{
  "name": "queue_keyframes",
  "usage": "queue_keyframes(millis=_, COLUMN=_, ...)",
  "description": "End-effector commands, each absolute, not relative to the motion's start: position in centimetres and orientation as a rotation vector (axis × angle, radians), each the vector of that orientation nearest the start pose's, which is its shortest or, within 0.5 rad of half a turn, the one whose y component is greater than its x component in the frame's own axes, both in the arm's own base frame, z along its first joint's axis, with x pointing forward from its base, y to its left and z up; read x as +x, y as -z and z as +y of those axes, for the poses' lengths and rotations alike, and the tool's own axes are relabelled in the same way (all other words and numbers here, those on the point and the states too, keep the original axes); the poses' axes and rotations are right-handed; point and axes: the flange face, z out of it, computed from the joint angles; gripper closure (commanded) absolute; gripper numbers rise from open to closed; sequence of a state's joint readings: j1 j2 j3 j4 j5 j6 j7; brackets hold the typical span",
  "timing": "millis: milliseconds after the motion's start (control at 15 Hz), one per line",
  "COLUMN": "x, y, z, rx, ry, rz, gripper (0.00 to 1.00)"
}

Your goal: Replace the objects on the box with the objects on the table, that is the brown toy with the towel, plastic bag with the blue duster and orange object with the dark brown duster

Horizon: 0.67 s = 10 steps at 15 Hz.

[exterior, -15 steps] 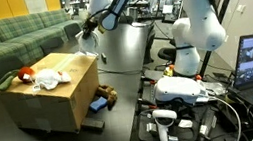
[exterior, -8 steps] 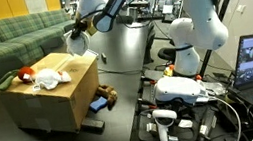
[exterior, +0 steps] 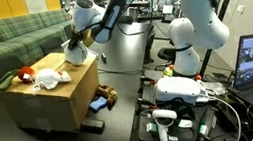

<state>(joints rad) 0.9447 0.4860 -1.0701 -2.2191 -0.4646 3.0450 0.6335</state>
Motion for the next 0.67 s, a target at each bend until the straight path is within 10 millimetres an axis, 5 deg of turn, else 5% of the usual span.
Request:
queue_keyframes(millis=0, x=59.6, y=-30.2, z=-1.1, rx=-3.43, ry=1.133, rz=0.277, gripper=1.0)
queue_keyframes(millis=67, x=59.6, y=-29.7, z=-1.1, rx=-3.438, ry=1.133, rz=0.29, gripper=1.0)
queue_keyframes(millis=133, x=59.5, y=-29.6, z=-1.1, rx=-3.441, ry=1.13, rz=0.314, gripper=0.75)
queue_keyframes(millis=200, x=59.5, y=-29.4, z=-1.2, rx=-3.445, ry=1.132, rz=0.33, gripper=0.75)
queue_keyframes(millis=600, x=58.7, y=-30.6, z=-1.6, rx=-3.426, ry=1.187, rz=0.396, gripper=0.31)
